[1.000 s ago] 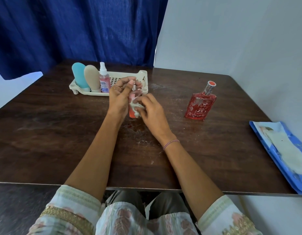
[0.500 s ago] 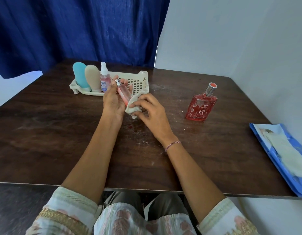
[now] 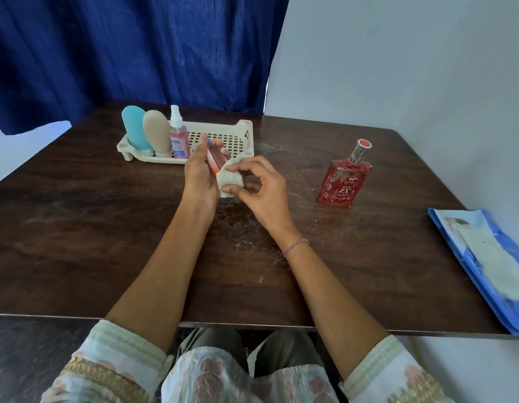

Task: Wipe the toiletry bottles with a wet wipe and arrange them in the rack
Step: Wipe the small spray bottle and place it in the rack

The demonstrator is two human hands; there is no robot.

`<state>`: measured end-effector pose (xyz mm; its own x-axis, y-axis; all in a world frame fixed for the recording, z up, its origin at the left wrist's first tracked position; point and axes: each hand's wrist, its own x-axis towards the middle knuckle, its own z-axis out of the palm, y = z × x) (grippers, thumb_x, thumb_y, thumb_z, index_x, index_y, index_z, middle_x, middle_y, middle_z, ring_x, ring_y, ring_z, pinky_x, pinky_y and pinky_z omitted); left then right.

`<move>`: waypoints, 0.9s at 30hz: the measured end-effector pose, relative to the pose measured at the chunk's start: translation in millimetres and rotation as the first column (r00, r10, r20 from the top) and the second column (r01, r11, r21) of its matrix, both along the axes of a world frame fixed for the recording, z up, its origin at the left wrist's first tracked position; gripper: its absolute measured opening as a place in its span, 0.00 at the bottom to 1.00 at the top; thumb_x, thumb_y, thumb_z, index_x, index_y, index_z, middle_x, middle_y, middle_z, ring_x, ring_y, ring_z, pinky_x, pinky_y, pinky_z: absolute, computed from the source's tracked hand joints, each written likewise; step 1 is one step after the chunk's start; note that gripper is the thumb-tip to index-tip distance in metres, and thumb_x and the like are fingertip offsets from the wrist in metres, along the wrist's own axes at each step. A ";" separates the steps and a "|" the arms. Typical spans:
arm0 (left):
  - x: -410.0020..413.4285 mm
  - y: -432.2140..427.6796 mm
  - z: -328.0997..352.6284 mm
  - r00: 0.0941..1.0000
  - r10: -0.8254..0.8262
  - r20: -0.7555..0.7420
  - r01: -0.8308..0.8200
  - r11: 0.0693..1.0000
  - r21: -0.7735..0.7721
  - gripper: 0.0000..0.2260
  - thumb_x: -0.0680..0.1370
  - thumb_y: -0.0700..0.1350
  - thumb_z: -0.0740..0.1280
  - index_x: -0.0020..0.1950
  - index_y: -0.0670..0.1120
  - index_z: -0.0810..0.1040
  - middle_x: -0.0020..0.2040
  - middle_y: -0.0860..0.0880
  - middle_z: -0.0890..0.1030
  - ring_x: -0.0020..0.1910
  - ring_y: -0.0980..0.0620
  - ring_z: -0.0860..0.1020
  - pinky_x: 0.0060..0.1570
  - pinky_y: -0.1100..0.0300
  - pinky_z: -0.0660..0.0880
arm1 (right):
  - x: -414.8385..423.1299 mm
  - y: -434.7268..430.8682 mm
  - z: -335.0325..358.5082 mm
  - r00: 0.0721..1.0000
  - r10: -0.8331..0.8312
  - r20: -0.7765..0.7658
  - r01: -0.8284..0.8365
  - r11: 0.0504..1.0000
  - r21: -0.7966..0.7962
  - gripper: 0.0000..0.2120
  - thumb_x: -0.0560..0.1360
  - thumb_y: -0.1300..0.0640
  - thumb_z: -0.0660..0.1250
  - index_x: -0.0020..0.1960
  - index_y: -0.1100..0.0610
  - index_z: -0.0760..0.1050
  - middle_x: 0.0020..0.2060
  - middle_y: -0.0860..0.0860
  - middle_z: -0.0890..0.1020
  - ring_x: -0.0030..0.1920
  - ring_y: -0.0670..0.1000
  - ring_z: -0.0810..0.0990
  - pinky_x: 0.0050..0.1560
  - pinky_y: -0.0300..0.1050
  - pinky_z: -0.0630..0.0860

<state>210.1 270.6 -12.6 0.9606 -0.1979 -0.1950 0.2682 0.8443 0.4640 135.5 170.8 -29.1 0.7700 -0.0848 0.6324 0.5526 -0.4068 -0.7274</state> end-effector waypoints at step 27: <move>-21.1 -18.1 0.5 0.723 -0.607 0.330 0.265 0.684 0.679 0.12 0.81 0.47 0.59 0.61 0.46 0.76 0.45 0.47 0.80 0.39 0.55 0.79 0.36 0.63 0.78 | 2.3 -31.7 8.7 0.839 -0.513 0.180 0.524 0.852 -0.016 0.11 0.75 0.69 0.65 0.56 0.64 0.79 0.48 0.51 0.74 0.47 0.36 0.73 0.46 0.26 0.73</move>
